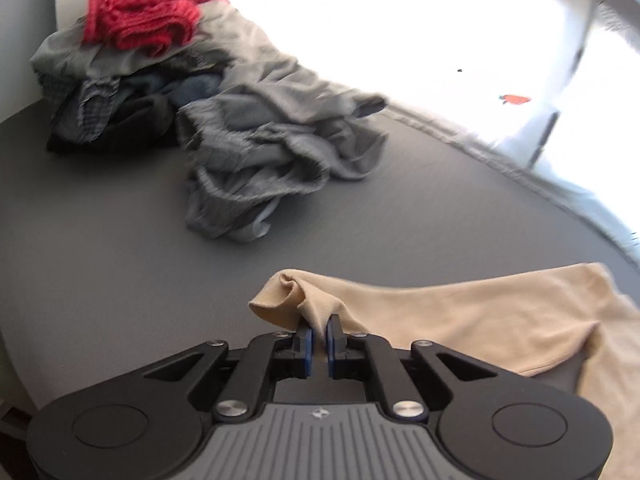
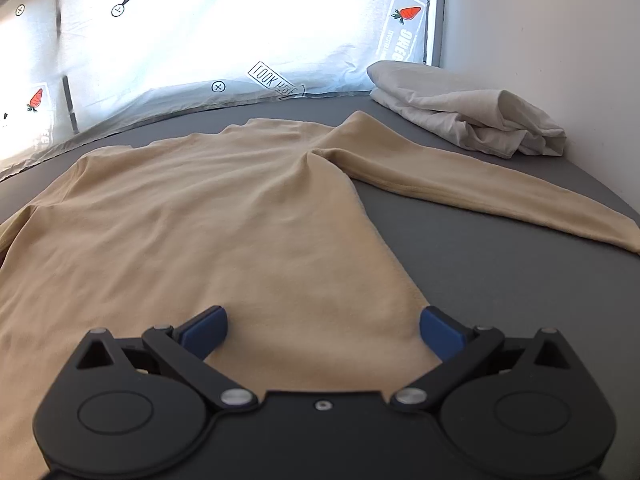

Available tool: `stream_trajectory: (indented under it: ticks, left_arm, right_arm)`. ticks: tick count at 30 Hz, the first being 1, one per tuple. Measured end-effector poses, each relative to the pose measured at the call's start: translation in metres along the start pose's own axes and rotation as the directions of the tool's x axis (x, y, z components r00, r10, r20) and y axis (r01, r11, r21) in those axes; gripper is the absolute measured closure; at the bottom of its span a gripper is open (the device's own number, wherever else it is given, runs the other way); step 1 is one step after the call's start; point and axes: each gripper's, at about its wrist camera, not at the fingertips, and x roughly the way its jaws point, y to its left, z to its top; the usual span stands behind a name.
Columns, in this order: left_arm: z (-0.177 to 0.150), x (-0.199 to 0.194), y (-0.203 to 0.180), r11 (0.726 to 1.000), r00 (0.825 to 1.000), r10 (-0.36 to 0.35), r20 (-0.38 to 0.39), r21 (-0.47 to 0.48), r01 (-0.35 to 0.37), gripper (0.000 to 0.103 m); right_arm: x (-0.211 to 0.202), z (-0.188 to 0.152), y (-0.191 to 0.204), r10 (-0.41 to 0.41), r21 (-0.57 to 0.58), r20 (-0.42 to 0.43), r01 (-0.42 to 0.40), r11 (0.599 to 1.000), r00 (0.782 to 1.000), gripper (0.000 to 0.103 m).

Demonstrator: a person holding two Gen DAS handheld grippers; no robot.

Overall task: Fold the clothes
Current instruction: 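Carry the sleeve across the shirt body with the left tool and release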

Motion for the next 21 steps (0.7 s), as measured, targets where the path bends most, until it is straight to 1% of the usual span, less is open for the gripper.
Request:
stream_trajectory:
  ticks: [2, 4, 6, 8, 9, 10, 11, 13, 15, 16, 17, 19, 21]
  left_arm:
    - [0.005, -0.01, -0.018, 0.997, 0.998, -0.065, 0.026, 0.035, 0.064, 0.095]
    - [0.007, -0.022, -0.041, 0.987, 0.99, -0.135, 0.045, 0.091, 0.131, 0.095]
    - [0.003, -0.033, -0.068, 0.961, 0.971, -0.236, 0.032, 0.156, 0.228, 0.095]
    - [-0.004, -0.042, -0.094, 0.919, 0.942, -0.336, 0.0, 0.219, 0.328, 0.094]
    - [-0.011, -0.047, -0.109, 0.89, 0.925, -0.378, -0.031, 0.261, 0.373, 0.094]
    - [-0.02, -0.053, -0.124, 0.857, 0.907, -0.416, -0.068, 0.305, 0.416, 0.092]
    - [-0.029, -0.056, -0.138, 0.824, 0.892, -0.438, -0.112, 0.347, 0.448, 0.088]
    - [-0.049, -0.059, -0.16, 0.768, 0.874, -0.442, -0.204, 0.418, 0.486, 0.079]
    - [-0.062, -0.061, -0.173, 0.728, 0.861, -0.435, -0.262, 0.461, 0.508, 0.076]
    - [-0.065, -0.062, -0.176, 0.719, 0.86, -0.434, -0.271, 0.471, 0.511, 0.073]
    - [-0.067, -0.063, -0.177, 0.719, 0.862, -0.431, -0.268, 0.475, 0.507, 0.067]
    - [-0.067, -0.06, -0.173, 0.744, 0.874, -0.413, -0.255, 0.459, 0.486, 0.058]
    - [-0.065, -0.057, -0.165, 0.779, 0.886, -0.39, -0.253, 0.422, 0.463, 0.058]
  right_arm:
    - [0.0, 0.0, 0.0, 0.003, 0.0, 0.001, -0.003, 1.0, 1.0, 0.0]
    - [-0.001, 0.0, -0.001, 0.006, -0.001, 0.001, -0.006, 1.0, 1.0, 0.0]
    - [-0.001, 0.0, -0.001, 0.008, -0.001, 0.002, -0.008, 1.0, 1.0, 0.0]
    - [-0.001, 0.0, -0.002, 0.009, -0.002, 0.002, -0.009, 1.0, 1.0, 0.0]
    - [-0.001, 0.0, -0.002, 0.01, -0.003, 0.002, -0.01, 1.0, 1.0, 0.0]
    - [-0.001, 0.0, -0.002, 0.011, -0.003, 0.003, -0.011, 1.0, 1.0, 0.0]
    - [-0.001, 0.0, -0.002, 0.014, -0.004, 0.003, -0.014, 1.0, 1.0, 0.0]
    - [-0.001, 0.0, -0.003, 0.021, -0.009, 0.003, -0.021, 1.0, 1.0, 0.0]
    - [-0.002, 0.0, -0.004, 0.033, -0.02, 0.001, -0.033, 0.999, 0.999, 0.0]
    - [-0.002, -0.001, -0.005, 0.04, -0.025, 0.0, -0.04, 0.999, 0.999, 0.0]
    - [-0.002, -0.001, -0.006, 0.046, -0.03, -0.002, -0.046, 0.998, 0.999, 0.0]
    - [-0.003, 0.0, -0.007, 0.063, -0.046, -0.011, -0.063, 0.997, 0.998, 0.0]
    - [-0.004, 0.002, -0.009, 0.081, -0.064, -0.03, -0.083, 0.994, 0.996, 0.0]
